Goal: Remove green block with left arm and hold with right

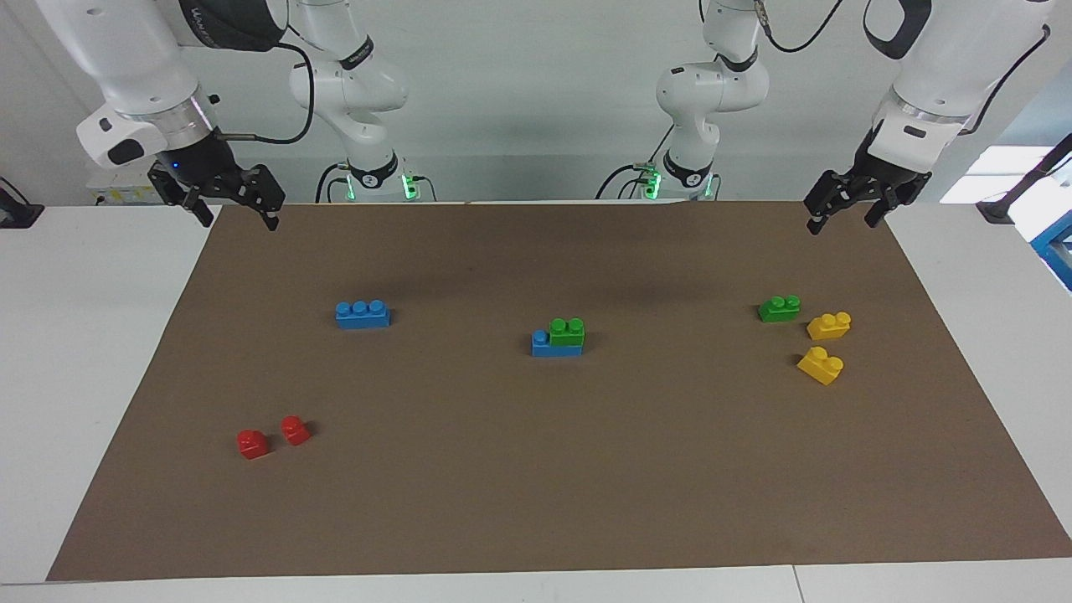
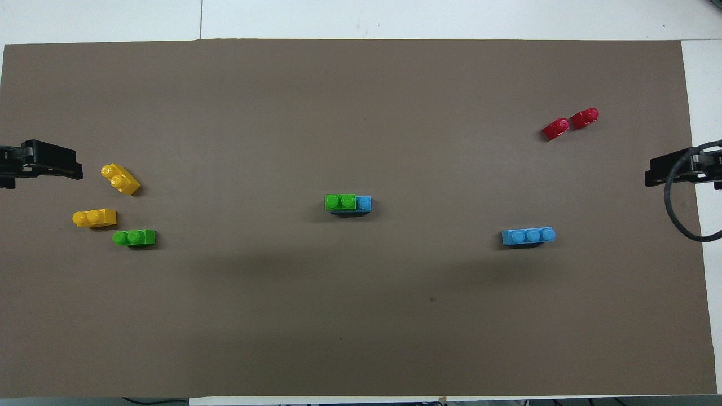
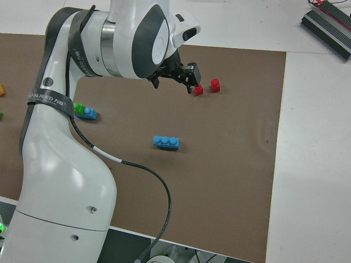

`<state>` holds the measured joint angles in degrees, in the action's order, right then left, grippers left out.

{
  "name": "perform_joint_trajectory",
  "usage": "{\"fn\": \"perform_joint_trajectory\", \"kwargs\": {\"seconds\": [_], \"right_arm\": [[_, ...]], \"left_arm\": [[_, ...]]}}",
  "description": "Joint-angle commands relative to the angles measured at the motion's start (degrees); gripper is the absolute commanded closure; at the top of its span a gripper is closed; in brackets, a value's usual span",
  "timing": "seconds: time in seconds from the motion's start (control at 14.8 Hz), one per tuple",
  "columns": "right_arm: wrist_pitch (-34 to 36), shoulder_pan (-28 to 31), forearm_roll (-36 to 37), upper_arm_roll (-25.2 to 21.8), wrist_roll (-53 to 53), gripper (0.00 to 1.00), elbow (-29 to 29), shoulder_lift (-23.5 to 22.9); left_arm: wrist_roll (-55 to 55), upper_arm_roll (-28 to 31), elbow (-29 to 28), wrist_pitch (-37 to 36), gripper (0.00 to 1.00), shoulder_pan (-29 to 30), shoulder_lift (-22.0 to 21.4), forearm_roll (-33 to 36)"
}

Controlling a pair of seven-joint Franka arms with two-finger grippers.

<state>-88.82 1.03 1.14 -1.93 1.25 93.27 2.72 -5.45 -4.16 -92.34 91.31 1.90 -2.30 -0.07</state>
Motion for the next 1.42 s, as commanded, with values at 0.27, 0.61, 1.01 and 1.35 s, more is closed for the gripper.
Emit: {"fn": "perform_joint_trajectory", "kwargs": {"seconds": [0.27, 0.61, 1.01, 1.35], "right_arm": [[-0.8, 0.9, -1.1, 0.0, -1.9, 0.00, 1.7, 1.4], [-0.5, 0.9, -1.1, -0.1, -1.8, 0.00, 1.5, 1.4], [-1.1, 0.5, -1.1, -0.1, -1.1, 0.00, 1.7, 1.4], [-3.8, -2.2, -2.9, 0.2, 19.2, 0.02, 3.0, 1.4]], "left_arm": [[1.1, 0.0, -0.7, 0.3, 0.00, 0.3, -0.6, -0.8], [0.6, 0.0, -0.7, -0.3, 0.00, 0.2, -0.6, -0.8], [0.4, -0.1, -0.8, 0.1, 0.00, 0.2, -0.6, -0.8], [-5.8, -0.4, -1.5, -0.1, 0.00, -0.4, -1.0, -0.9]]}}
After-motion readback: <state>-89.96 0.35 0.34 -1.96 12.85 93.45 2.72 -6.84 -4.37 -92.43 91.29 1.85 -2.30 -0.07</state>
